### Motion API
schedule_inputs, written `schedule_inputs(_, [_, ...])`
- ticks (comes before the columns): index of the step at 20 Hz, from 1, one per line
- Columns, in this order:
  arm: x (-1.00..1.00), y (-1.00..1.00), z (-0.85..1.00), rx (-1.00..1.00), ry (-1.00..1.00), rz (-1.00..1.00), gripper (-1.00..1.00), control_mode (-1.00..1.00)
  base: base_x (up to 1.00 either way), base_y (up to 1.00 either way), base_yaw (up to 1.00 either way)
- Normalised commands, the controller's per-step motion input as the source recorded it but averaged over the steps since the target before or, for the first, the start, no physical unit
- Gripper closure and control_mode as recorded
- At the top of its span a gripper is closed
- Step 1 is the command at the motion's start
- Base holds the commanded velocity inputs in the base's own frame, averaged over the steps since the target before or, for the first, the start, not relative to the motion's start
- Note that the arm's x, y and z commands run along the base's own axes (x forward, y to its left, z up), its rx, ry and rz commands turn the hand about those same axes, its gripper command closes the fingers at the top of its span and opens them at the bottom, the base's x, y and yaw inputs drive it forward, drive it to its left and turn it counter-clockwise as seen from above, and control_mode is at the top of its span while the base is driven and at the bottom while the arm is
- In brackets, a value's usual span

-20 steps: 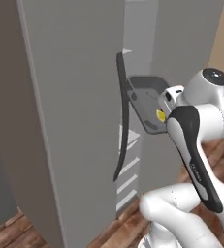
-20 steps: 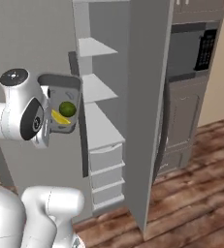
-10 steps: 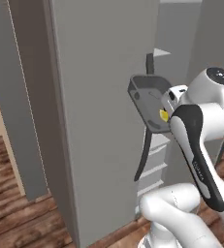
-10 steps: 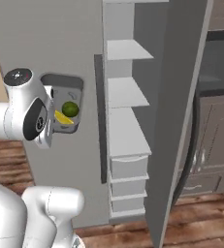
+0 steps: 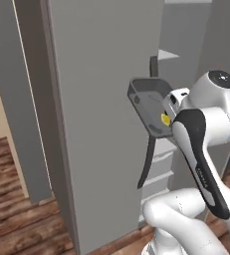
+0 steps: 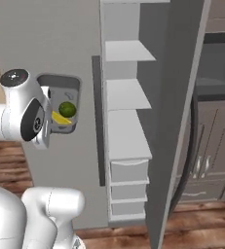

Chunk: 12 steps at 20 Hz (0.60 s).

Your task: Take the lemon wedge and lime out of the freezer and place them in the tupperware container on the counter. Then put the tupperware containing the vegetables back in the freezer.

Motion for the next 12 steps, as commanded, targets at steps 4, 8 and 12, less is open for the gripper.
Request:
schedule_inputs(4, [0.00, 0.00, 0.00, 0.00, 0.00, 0.00, 1.00, 1.00, 0.27, -0.49, 0.20])
schedule_inputs(8, [0.00, 0.00, 0.00, 0.00, 0.00, 0.00, 1.00, 1.00, 0.20, -0.54, 0.20])
schedule_inputs(12, [0.00, 0.00, 0.00, 0.00, 0.00, 0.00, 1.00, 1.00, 0.28, -0.36, 0.12])
